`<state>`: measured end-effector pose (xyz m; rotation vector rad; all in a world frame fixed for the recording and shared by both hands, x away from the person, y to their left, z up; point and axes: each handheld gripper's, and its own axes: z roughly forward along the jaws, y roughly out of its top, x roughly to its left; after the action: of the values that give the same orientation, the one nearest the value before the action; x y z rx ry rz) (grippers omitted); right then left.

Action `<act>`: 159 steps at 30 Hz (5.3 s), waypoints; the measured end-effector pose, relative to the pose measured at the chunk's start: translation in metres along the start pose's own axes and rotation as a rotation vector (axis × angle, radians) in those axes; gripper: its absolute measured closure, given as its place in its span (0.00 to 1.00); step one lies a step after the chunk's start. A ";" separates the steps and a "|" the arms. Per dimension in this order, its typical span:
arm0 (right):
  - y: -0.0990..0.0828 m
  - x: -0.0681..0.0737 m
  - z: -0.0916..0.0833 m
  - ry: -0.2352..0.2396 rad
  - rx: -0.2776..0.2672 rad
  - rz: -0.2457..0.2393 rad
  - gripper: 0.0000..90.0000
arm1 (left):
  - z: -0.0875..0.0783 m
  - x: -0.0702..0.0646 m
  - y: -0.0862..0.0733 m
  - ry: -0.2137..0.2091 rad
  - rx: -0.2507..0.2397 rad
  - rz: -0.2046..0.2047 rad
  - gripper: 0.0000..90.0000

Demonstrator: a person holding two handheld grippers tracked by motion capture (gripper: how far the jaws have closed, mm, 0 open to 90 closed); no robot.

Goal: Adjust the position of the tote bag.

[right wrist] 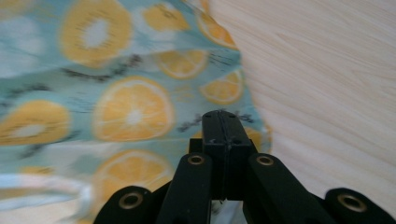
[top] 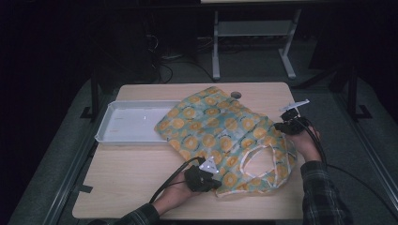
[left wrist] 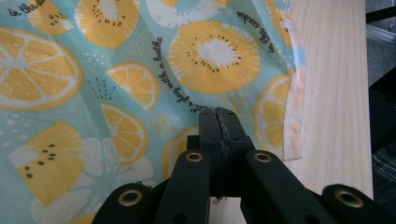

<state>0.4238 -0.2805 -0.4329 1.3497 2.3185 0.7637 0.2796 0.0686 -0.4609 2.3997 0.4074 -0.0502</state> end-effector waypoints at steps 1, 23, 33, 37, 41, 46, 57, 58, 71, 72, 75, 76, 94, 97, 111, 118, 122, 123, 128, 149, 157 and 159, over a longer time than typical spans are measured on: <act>0.000 0.000 0.000 0.000 0.000 0.000 0.99 | 0.000 0.000 0.000 0.002 -0.001 0.002 0.99; -0.006 -0.007 0.026 -0.030 0.096 0.004 1.00 | -0.005 0.003 -0.001 -0.001 0.030 0.015 1.00; -0.020 -0.008 0.014 -0.049 0.107 -0.010 1.00 | -0.011 0.005 -0.005 0.013 0.053 0.003 1.00; -0.030 -0.011 0.006 -0.043 0.108 0.008 1.00 | -0.015 0.009 -0.007 0.028 0.064 0.004 1.00; -0.041 -0.009 -0.003 -0.040 0.111 0.012 1.00 | -0.020 0.011 -0.010 0.055 0.084 0.018 1.00; -0.052 -0.005 -0.013 -0.034 0.136 -0.015 1.00 | -0.025 0.017 -0.013 0.064 0.098 0.013 1.00; -0.072 0.008 -0.032 -0.040 0.173 -0.038 1.00 | -0.030 0.026 -0.016 0.090 0.106 0.016 1.00; -0.073 0.009 -0.033 -0.040 0.173 -0.042 1.00 | -0.030 0.027 -0.016 0.096 0.106 0.014 1.00; -0.087 0.035 -0.047 -0.022 0.211 -0.086 1.00 | -0.042 0.054 -0.022 0.163 0.120 -0.019 1.00; -0.088 0.038 -0.049 -0.021 0.216 -0.088 1.00 | -0.043 0.056 -0.022 0.168 0.119 -0.023 1.00; -0.091 0.046 -0.052 -0.018 0.225 -0.107 1.00 | -0.045 0.062 -0.024 0.181 0.123 -0.031 1.00; -0.092 0.049 -0.053 -0.013 0.225 -0.118 1.00 | -0.047 0.064 -0.025 0.186 0.125 -0.035 1.00; -0.107 0.109 -0.068 0.096 0.203 -0.258 1.00 | -0.071 0.079 -0.046 0.241 0.167 -0.052 1.00; -0.109 0.121 -0.070 0.120 0.197 -0.281 1.00 | -0.078 0.082 -0.053 0.251 0.171 -0.066 1.00; -0.112 0.147 -0.075 0.218 0.172 -0.369 0.99 | -0.100 0.090 -0.071 0.231 0.150 -0.097 1.00; -0.107 0.133 -0.094 0.255 0.051 -0.269 0.86 | -0.115 0.078 -0.068 0.157 0.088 -0.105 0.89; -0.108 0.133 -0.095 0.294 0.048 -0.227 0.73 | -0.119 0.067 -0.067 0.123 0.047 -0.117 0.81; -0.107 0.133 -0.095 0.300 0.048 -0.222 0.70 | -0.120 0.065 -0.067 0.111 0.038 -0.124 0.78; -0.106 0.142 -0.097 0.324 0.028 -0.221 0.61 | -0.119 0.055 -0.064 0.070 0.017 -0.098 0.65; -0.110 0.167 -0.087 0.369 0.050 -0.304 0.39 | -0.071 0.030 -0.053 0.060 0.082 0.002 0.26; -0.112 0.168 -0.084 0.356 0.062 -0.323 0.36 | -0.060 0.025 -0.054 0.075 0.146 0.030 0.22; -0.112 0.170 -0.082 0.358 0.061 -0.333 0.35 | -0.059 0.024 -0.055 0.085 0.146 0.040 0.21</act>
<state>0.2202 -0.1997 -0.4409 0.8645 2.7668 0.8880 0.2815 0.1527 -0.4541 2.5600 0.4070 0.0423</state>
